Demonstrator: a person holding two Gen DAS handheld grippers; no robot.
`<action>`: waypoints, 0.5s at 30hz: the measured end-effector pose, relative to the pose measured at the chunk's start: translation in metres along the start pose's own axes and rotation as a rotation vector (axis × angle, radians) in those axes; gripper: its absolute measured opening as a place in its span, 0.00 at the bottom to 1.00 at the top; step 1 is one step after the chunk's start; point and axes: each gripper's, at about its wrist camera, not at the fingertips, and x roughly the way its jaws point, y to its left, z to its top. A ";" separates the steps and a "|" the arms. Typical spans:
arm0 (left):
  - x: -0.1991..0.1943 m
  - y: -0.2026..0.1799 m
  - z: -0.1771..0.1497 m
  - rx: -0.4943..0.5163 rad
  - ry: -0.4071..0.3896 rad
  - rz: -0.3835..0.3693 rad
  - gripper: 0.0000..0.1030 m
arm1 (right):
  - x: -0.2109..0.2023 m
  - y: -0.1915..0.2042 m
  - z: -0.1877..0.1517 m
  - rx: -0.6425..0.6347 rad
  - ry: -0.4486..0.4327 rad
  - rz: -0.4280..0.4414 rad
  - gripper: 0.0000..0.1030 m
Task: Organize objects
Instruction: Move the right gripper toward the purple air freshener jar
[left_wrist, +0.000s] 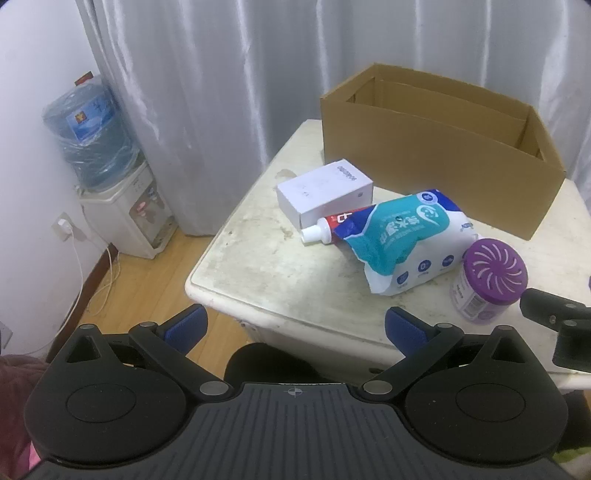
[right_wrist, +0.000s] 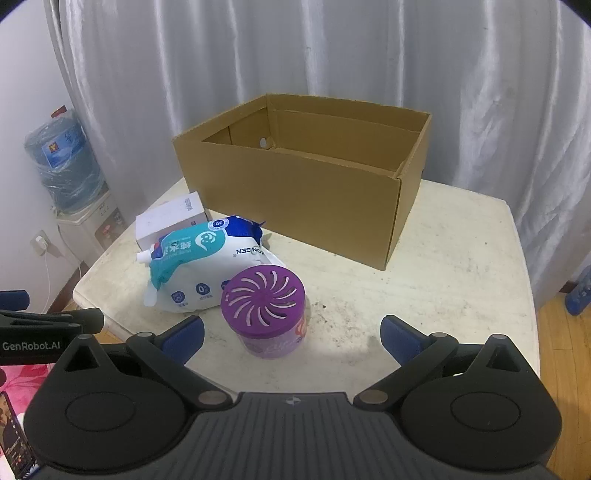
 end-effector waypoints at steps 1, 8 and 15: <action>0.000 0.000 0.000 0.000 0.000 -0.001 1.00 | 0.000 0.001 0.000 -0.001 -0.001 -0.001 1.00; 0.000 0.004 -0.002 -0.001 0.003 -0.004 1.00 | 0.000 0.002 -0.002 -0.007 0.003 -0.002 1.00; 0.001 0.005 -0.002 -0.002 0.010 0.001 1.00 | 0.000 0.002 -0.002 -0.008 0.003 -0.002 1.00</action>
